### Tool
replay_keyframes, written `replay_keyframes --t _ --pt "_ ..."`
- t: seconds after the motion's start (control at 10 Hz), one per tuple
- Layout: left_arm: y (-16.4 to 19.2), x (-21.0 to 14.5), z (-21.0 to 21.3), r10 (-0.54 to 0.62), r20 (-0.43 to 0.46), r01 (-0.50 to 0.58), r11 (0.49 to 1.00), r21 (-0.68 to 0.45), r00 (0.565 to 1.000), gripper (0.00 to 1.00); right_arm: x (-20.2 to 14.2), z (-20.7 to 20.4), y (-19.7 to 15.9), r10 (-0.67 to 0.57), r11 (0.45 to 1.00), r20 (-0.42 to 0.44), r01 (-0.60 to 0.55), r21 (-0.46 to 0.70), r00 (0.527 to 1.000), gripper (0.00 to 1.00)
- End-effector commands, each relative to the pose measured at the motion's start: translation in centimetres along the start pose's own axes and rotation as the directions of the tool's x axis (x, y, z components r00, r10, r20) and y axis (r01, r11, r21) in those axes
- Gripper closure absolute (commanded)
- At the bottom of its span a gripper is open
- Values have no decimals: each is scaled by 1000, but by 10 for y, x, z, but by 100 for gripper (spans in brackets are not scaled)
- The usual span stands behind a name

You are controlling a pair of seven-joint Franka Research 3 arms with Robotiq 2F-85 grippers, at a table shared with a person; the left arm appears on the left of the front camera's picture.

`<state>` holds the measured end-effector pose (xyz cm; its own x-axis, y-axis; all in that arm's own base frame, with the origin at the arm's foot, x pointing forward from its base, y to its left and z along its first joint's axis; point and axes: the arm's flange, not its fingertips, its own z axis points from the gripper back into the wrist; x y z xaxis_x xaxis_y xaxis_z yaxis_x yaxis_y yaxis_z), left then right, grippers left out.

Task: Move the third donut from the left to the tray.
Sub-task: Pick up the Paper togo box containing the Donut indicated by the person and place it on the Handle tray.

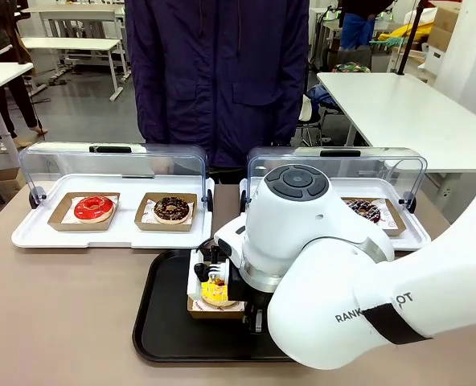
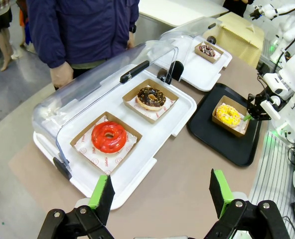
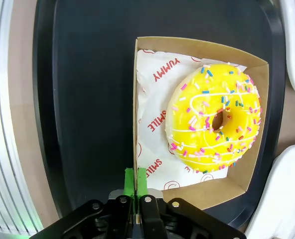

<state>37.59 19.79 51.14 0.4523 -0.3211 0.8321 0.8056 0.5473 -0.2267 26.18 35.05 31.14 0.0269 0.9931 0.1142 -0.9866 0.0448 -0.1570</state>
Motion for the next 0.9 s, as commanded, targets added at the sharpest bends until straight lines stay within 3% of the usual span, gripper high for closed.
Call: replay_keyframes --t 0.0,0.1,0.2,0.3,0.4,0.5,0.8 --pt "-2 1 1 -13 11 13 1000 -6 1000 0 -19 -1 9 4 1000 21 -4 14 1000 98" --pt "-2 1 1 -13 11 13 1000 -6 1000 0 -20 -1 8 10 1000 19 -10 14 1000 40" --pt "-2 1 1 -13 11 13 1000 -6 1000 0 -21 0 8 16 1000 10 -16 24 1000 40" --pt "-2 1 1 -13 11 13 1000 -6 1000 0 -22 3 8 21 999 3 -22 32 1000 0" --pt "-2 1 1 -13 11 13 1000 -6 1000 0 -24 8 6 16 999 -1 -16 31 1000 37" --pt "-2 1 1 -13 11 13 1000 -6 1000 0 -25 11 5 10 999 -13 -9 33 1000 0" --pt "-2 1 1 -13 11 13 1000 -6 1000 0 -34 31 2 -17 999 -35 18 31 999 0"
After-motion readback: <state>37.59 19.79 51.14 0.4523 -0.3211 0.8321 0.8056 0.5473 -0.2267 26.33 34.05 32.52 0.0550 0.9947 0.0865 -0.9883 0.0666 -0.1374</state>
